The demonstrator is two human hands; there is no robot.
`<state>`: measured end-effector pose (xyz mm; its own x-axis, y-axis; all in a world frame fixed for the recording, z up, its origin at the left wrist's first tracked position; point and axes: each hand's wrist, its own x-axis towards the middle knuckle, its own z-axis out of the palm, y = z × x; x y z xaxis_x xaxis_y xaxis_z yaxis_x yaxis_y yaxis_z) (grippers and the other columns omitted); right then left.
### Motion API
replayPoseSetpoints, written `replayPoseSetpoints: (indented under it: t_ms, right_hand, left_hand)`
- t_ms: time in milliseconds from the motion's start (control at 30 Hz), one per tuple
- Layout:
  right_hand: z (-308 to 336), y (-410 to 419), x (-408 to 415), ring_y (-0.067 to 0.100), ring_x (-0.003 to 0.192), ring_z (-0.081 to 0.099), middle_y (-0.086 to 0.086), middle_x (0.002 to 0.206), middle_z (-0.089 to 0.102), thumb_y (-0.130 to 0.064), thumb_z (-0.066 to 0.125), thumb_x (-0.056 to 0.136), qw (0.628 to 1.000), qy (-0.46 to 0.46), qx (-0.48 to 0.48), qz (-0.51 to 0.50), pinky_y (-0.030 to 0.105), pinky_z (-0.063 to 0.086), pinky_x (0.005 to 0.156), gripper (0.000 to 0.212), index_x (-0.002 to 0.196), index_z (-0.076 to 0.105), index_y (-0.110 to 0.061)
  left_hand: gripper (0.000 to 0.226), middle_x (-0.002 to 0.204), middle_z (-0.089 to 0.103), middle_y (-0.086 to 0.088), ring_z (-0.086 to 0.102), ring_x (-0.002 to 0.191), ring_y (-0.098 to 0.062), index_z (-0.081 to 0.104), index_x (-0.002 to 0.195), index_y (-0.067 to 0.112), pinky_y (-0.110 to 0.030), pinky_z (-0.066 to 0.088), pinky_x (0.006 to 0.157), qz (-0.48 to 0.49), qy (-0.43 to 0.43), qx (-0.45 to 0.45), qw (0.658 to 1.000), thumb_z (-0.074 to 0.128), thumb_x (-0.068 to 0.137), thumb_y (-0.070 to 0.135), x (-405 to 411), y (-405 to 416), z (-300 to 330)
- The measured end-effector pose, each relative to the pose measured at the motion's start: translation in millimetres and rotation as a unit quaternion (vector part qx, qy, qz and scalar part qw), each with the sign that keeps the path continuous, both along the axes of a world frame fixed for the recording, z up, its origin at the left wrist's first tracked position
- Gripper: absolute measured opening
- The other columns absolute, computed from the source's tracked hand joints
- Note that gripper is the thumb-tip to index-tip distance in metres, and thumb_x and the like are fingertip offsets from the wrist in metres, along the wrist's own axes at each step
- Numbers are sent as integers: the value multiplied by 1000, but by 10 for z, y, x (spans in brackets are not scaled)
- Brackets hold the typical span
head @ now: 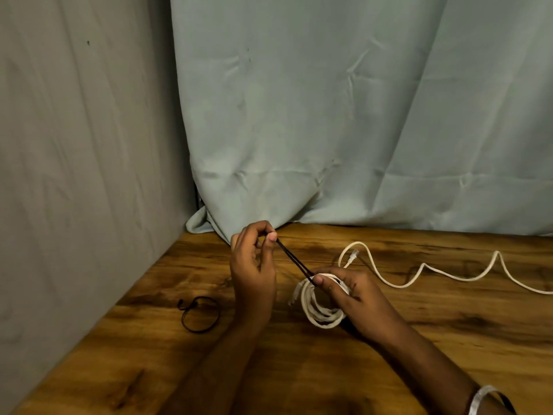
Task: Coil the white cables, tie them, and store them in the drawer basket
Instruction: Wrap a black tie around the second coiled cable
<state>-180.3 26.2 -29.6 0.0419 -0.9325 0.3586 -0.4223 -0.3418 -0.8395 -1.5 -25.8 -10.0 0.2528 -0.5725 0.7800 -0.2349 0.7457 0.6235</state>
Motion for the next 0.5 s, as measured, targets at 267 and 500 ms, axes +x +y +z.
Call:
replayPoseSetpoints:
  t_ms: [267, 500]
  right_hand:
    - [-16, -4, -4, 4, 94, 74, -12, 100, 80, -40, 62, 100, 1000, 3, -3, -1, 21, 53, 78, 23, 114, 78, -31]
    - [-29, -15, -13, 4, 101, 73, -14, 106, 79, -48, 61, 98, 1000, 3, -4, -5, 28, 55, 84, 31, 118, 77, -32]
  left_hand:
    - [8, 86, 66, -4, 66, 84, -17, 59, 98, 9, -25, 52, 76, -74, 28, 18, 997, 52, 102, 7, -6, -85, -48]
    - [10, 87, 71, -5, 64, 74, -14, 56, 99, 14, -28, 51, 70, -53, 131, 13, 990, 48, 104, 11, 47, -143, -11]
